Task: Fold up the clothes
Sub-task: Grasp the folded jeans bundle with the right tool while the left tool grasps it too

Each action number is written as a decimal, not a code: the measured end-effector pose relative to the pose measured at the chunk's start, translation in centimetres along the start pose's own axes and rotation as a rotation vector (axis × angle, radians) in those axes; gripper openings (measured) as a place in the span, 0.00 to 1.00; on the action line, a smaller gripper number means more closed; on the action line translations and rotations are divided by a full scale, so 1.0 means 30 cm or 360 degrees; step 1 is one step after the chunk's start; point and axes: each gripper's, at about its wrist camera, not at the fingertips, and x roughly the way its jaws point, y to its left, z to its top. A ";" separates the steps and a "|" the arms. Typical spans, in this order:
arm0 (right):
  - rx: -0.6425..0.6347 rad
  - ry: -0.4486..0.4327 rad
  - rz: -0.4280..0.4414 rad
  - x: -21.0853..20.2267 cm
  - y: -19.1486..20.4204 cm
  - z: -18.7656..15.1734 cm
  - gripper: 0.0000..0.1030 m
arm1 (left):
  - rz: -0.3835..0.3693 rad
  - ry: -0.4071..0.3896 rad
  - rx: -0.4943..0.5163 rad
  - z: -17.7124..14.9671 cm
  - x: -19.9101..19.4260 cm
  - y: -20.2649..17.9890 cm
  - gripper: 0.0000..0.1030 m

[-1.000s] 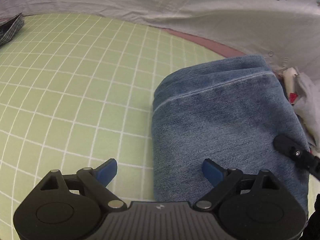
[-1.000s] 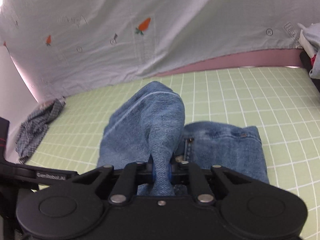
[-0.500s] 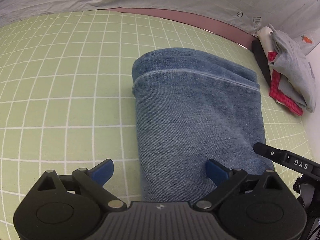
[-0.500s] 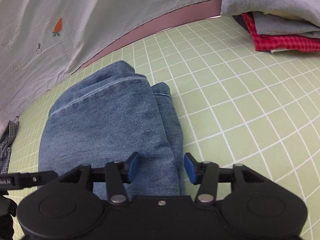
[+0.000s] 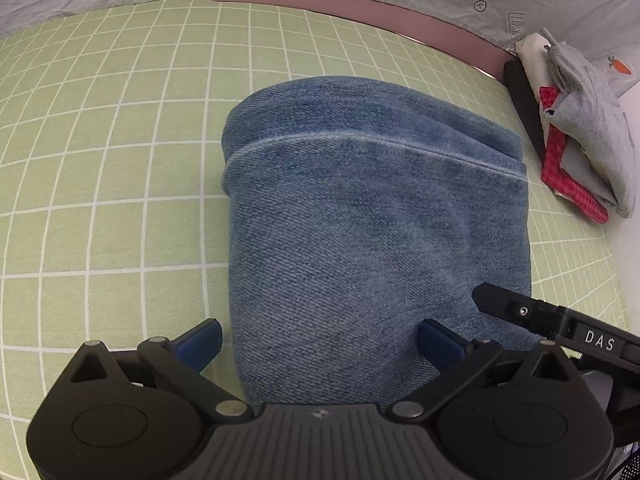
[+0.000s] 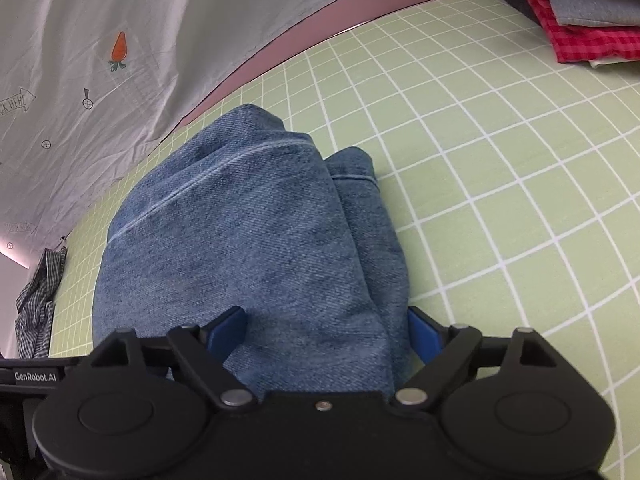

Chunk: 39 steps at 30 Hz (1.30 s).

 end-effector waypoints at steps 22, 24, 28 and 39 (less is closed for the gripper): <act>-0.0195 -0.0175 -0.0037 -0.137 0.091 -0.073 0.19 | 0.0044 -0.0204 -0.0046 -0.114 -0.129 -0.073 0.48; -0.0196 -0.0207 -0.0029 -0.179 0.113 -0.103 0.18 | 0.0021 -0.0208 -0.0046 -0.157 -0.154 -0.071 0.47; -0.0217 -0.0251 -0.0066 -0.268 0.146 -0.192 0.17 | -0.0049 -0.0213 0.0002 -0.235 -0.204 -0.078 0.47; 0.0085 -0.0422 -0.0211 -0.489 0.070 -0.399 0.18 | -0.0177 -0.0155 0.0239 -0.391 -0.244 -0.235 0.47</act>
